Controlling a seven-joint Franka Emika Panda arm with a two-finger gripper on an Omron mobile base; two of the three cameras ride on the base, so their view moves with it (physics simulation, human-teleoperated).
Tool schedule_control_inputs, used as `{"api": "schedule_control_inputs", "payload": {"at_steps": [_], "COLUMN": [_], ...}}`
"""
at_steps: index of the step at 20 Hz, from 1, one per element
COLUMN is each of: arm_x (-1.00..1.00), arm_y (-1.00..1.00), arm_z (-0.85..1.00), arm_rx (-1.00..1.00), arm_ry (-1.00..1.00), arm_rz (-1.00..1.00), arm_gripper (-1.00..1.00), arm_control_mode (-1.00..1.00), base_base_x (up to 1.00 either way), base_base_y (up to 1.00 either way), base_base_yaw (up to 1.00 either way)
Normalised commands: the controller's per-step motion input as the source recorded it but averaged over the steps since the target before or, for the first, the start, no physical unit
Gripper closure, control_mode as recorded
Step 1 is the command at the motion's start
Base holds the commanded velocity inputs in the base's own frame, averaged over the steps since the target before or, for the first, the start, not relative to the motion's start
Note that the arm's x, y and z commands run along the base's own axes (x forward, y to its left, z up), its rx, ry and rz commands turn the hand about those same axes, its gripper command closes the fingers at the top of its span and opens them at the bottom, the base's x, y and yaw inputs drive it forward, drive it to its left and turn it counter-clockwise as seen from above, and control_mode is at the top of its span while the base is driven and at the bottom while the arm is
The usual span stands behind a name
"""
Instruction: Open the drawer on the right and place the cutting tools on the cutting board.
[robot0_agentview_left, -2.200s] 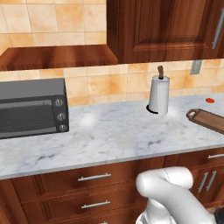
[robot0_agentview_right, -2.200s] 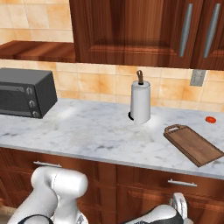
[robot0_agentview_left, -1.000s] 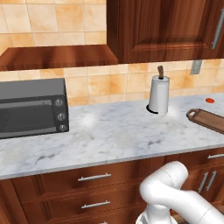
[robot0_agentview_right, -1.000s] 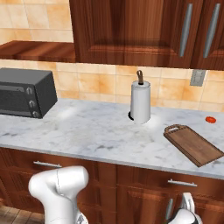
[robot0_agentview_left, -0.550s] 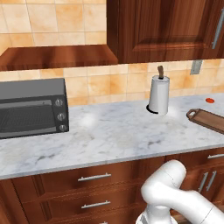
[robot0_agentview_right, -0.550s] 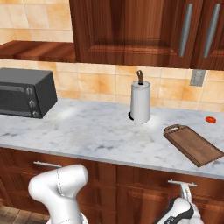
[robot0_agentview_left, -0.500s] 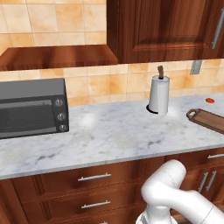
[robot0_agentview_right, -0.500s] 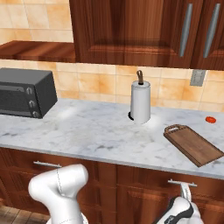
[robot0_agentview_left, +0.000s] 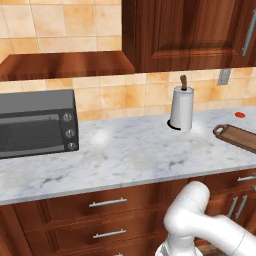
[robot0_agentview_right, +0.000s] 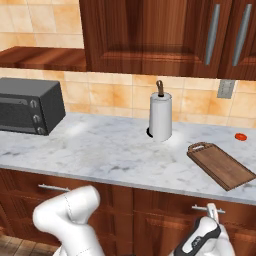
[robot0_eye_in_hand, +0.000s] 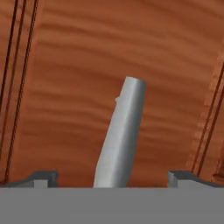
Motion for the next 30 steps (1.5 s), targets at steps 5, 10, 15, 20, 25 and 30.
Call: {"api": "schedule_control_inputs", "payload": {"at_steps": [5,10,15,20,25,30], "arm_x": [0.4,0.36,0.36,0.35,0.06,-0.01], "arm_y": [-0.16,-0.11,-0.01,0.0,0.0,0.0], "arm_z": [-0.23,-0.33,-0.42,-0.41,-0.24,-0.13], "arm_rx": [0.0,0.0,-0.02,-0.09,-0.1,-0.05], "arm_ry": [-0.01,-0.04,-0.08,-0.08,-0.08,-0.04], "arm_rz": [0.0,0.0,0.0,0.0,0.0,0.0], "arm_gripper": [-1.0,-1.0,1.0,1.0,1.0,1.0], "arm_control_mode": [-1.0,-1.0,-1.0,-1.0,-1.0,-1.0], "base_base_x": [0.0,0.0,0.0,0.0,0.0,0.0], "base_base_y": [0.0,0.0,0.0,0.0,0.0,0.0], "base_base_yaw": [0.0,0.0,0.0,0.0,0.0,0.0]}}
